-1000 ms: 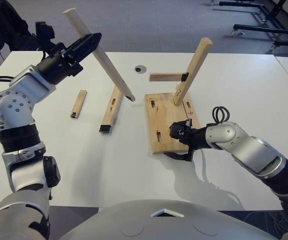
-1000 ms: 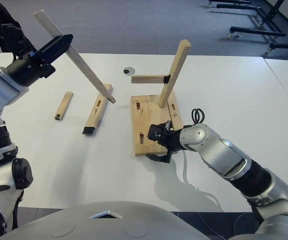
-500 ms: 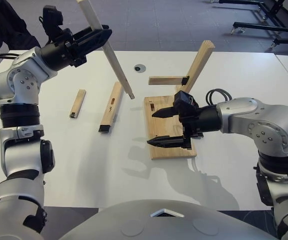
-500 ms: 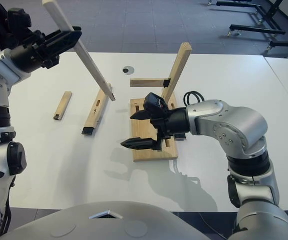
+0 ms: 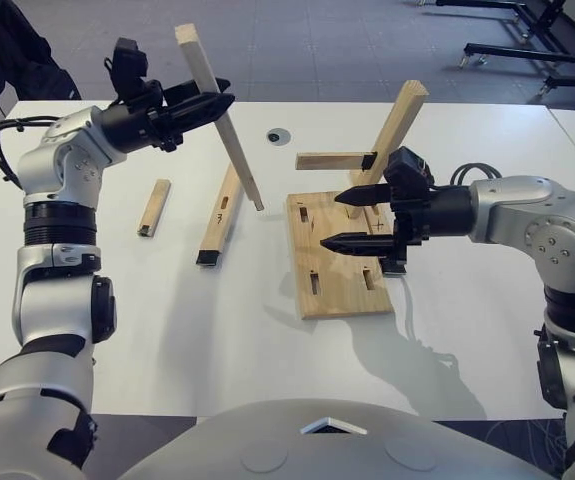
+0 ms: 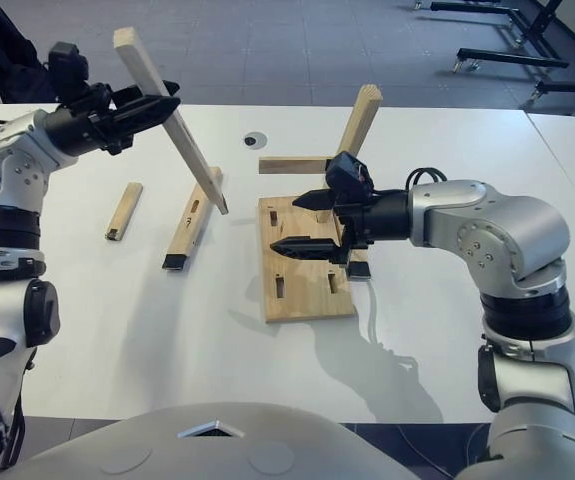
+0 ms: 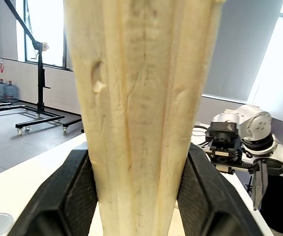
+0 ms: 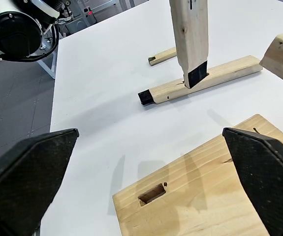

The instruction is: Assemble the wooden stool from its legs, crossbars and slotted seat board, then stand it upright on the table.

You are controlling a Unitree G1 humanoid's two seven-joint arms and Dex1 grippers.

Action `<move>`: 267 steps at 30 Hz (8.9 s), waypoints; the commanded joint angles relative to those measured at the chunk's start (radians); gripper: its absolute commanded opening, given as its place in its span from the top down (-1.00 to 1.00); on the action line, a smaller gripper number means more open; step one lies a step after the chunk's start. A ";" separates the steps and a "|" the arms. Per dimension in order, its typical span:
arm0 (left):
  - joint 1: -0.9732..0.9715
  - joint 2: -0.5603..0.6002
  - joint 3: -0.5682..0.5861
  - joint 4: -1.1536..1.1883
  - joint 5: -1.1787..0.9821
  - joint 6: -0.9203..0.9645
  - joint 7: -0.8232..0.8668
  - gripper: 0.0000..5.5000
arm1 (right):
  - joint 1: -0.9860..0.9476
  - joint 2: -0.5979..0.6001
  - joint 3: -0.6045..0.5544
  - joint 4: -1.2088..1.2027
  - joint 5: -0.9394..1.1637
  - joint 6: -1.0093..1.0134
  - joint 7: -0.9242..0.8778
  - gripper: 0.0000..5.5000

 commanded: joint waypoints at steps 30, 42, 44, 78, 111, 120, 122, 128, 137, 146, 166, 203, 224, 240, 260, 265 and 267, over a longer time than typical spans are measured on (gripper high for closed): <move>0.219 -0.174 -0.006 -0.343 0.010 0.047 0.256 0.26 | 0.112 -0.005 0.523 -0.053 -0.439 -0.036 -0.138 -0.96; 0.237 -0.209 -0.013 -0.378 -0.009 0.030 0.271 0.26 | 0.078 0.057 0.475 -0.084 -0.366 0.061 -0.118 -0.96; 0.245 -0.201 -0.018 -0.382 -0.006 0.030 0.264 0.26 | 0.080 0.054 0.475 -0.081 -0.369 0.055 -0.116 -0.96; 0.297 -0.218 0.008 -0.366 -0.035 0.005 0.280 0.26 | -0.104 0.118 0.275 -0.079 -0.251 0.181 -0.129 -0.96; 0.345 -0.244 -0.008 -0.407 -0.049 0.008 0.314 0.26 | -0.019 -0.041 0.481 0.016 -0.682 -0.391 -0.050 -0.96; 0.342 -0.244 -0.010 -0.413 -0.051 0.011 0.319 0.26 | 0.022 -0.079 0.508 0.052 -0.803 -0.526 0.012 -0.96; 0.345 -0.243 -0.009 -0.415 -0.051 0.012 0.320 0.26 | 0.025 -0.088 0.506 0.069 -0.824 -0.556 0.031 -0.96; 0.347 -0.247 -0.011 -0.420 -0.053 0.017 0.324 0.26 | 0.075 -0.085 0.528 0.079 -0.884 -0.620 0.057 -0.96; 0.353 -0.243 -0.008 -0.420 -0.051 0.021 0.322 0.26 | 0.166 -0.129 0.548 0.092 -0.987 -0.751 0.106 -0.96; 0.362 -0.235 0.002 -0.434 -0.057 0.034 0.327 0.26 | 0.250 -0.157 0.524 0.052 -0.994 -0.762 0.134 -0.96; 0.306 -0.255 0.010 -0.323 -0.046 -0.004 0.305 0.26 | 0.157 -0.004 0.418 -0.035 -0.778 -0.487 0.187 -0.96; 0.433 -0.163 0.020 -0.530 -0.118 0.125 0.304 0.26 | 0.244 -0.260 0.267 -0.068 -0.429 -0.338 0.364 -0.96; 0.485 -0.186 -0.032 -0.484 -0.078 0.059 0.308 0.26 | 0.360 -0.259 0.355 0.009 -0.715 -0.667 0.284 -0.96; 0.447 -0.179 0.000 -0.484 -0.115 0.081 0.333 0.26 | 0.365 -0.224 0.394 0.081 -0.821 -0.732 0.207 -0.96; 0.415 -0.166 0.053 -0.508 -0.149 0.093 0.362 0.26 | 0.339 -0.204 0.411 0.142 -0.876 -0.792 0.189 -0.96; 0.411 -0.142 0.069 -0.532 -0.173 0.120 0.358 0.26 | 0.328 -0.181 0.388 0.111 -0.820 -0.719 0.196 -0.96; 0.425 -0.132 0.062 -0.536 -0.166 0.125 0.349 0.26 | 0.322 -0.171 0.375 0.100 -0.797 -0.682 0.200 -0.96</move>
